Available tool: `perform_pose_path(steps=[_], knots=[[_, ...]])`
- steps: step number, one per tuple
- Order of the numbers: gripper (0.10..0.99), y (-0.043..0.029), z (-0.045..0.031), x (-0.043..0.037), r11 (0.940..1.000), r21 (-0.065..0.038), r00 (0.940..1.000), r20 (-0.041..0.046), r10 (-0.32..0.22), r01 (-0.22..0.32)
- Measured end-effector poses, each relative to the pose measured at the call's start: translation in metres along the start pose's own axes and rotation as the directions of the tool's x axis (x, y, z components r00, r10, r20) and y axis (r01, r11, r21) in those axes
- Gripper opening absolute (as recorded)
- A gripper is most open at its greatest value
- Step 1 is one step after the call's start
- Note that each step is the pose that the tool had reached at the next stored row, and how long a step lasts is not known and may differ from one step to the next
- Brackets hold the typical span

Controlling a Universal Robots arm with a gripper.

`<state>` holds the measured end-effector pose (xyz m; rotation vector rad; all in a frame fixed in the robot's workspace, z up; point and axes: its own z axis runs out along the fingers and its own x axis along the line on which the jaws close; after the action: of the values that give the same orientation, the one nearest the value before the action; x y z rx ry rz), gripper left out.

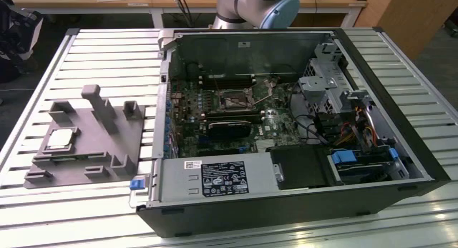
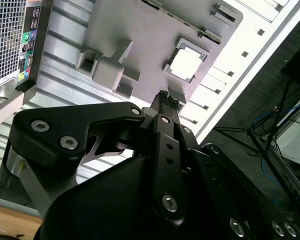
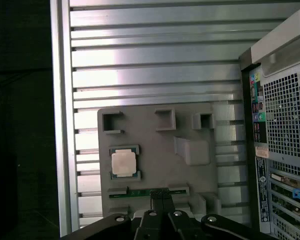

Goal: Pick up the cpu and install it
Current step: 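Reach for the cpu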

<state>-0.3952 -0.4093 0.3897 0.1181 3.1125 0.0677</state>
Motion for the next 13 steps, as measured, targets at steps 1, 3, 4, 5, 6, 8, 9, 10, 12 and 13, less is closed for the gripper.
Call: perform_pose_path(steps=[1, 3, 4, 5, 6, 8, 9, 10, 12, 13], knots=[[0.106, -0.0001, 0.0000, 0.0012, 1.0000, 0.000, 1.0000, 0.0001, 0.000, 0.000], [0.106, -0.0003, 0.0000, 0.0037, 1.0000, 0.000, 1.0000, 0.0000, 0.000, 0.000], [0.106, -0.0004, 0.0000, 0.0050, 1.0000, 0.000, 1.0000, 0.0001, 0.000, 0.000], [0.106, -0.0005, 0.0000, 0.0062, 1.0000, 0.000, 1.0000, 0.0001, 0.000, 0.000], [0.106, -0.0006, 0.0000, 0.0074, 1.0000, 0.000, 1.0000, 0.0000, 0.000, 0.000], [0.106, -0.0008, 0.0000, 0.0102, 1.0000, 0.000, 1.0000, 0.0000, 0.000, 0.000], [0.106, -0.0009, 0.0001, 0.0117, 1.0000, 0.000, 1.0000, 0.0000, 0.000, 0.000], [0.106, -0.0010, 0.0001, 0.0130, 1.0000, 0.000, 1.0000, -0.0001, 0.000, 0.000], [0.106, -0.0013, 0.0005, 0.0156, 1.0000, 0.000, 1.0000, 0.0001, 0.000, 0.000], [0.106, -0.0014, 0.0006, 0.0172, 1.0000, 0.000, 1.0000, 0.0001, 0.000, 0.000]])
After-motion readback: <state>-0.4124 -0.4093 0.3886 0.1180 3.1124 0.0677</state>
